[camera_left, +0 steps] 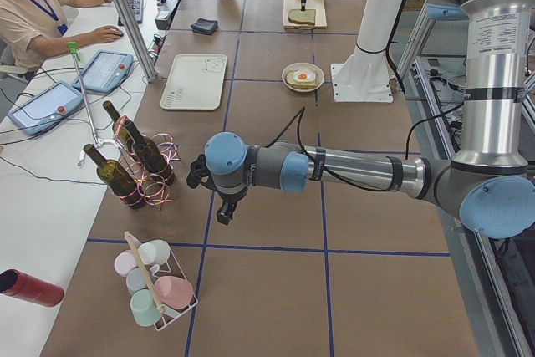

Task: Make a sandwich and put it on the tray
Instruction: 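Lift the bread slice with the right gripper and carry it toward the plate, then lower the bread slice onto the egg toast and open the right gripper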

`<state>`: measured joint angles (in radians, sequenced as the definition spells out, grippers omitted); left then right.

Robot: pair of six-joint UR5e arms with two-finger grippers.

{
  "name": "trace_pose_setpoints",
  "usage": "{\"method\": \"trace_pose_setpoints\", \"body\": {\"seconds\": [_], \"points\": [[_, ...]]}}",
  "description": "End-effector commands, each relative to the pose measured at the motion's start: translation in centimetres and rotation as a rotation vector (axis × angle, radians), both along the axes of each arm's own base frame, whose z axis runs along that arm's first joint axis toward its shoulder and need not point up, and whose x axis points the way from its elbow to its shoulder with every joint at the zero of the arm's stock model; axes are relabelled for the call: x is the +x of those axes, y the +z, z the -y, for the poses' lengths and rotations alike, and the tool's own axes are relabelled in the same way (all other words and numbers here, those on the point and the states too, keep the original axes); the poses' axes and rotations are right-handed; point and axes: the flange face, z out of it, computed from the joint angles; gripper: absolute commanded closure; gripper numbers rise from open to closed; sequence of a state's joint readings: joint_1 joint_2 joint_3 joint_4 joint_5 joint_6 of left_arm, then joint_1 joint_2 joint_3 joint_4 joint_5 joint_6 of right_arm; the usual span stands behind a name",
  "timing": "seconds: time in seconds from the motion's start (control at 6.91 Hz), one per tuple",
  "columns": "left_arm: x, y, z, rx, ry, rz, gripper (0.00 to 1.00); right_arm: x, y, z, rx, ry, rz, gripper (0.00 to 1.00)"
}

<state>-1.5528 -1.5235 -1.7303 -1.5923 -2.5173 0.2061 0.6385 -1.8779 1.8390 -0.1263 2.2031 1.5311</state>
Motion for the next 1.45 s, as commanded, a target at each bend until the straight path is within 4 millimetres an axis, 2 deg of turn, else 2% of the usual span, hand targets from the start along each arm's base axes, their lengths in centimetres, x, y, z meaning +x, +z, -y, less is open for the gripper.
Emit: {"method": "trace_pose_setpoints", "body": {"seconds": [0.0, 0.14, 0.29, 0.43, 0.58, 0.72, 1.01, 1.3], "points": [[0.1, -0.1, 0.0, -0.001, 0.003, -0.018, 0.0, -9.9, -7.6, 3.0, -0.062, -0.063, 0.148, 1.0], [0.2, -0.1, 0.0, -0.003, 0.003, -0.024, 0.0, -14.6, -9.9, 2.4, -0.067, -0.063, 0.172, 1.0], [0.2, -0.1, 0.0, -0.003, 0.003, -0.024, 0.0, -19.4, -12.0, 0.1, -0.082, -0.025, 0.178, 1.0], [0.2, 0.0, 0.0, -0.003, 0.004, -0.026, 0.0, -22.7, -13.9, -1.6, -0.089, 0.003, 0.165, 1.0], [0.2, 0.0, 0.0, -0.004, 0.004, -0.024, 0.0, -25.2, -15.2, -3.3, -0.093, 0.011, 0.157, 1.0], [0.2, 0.0, 0.0, -0.004, 0.004, -0.024, 0.0, -26.6, -16.0, -4.1, -0.096, 0.024, 0.146, 1.0], [0.2, 0.1, 0.0, -0.005, 0.005, -0.024, 0.0, -27.3, -16.7, -4.0, -0.095, 0.024, 0.147, 1.0], [0.2, 0.2, 0.0, -0.005, 0.005, -0.024, 0.0, -26.8, -16.5, -2.0, -0.09, 0.062, 0.119, 1.0]]}}
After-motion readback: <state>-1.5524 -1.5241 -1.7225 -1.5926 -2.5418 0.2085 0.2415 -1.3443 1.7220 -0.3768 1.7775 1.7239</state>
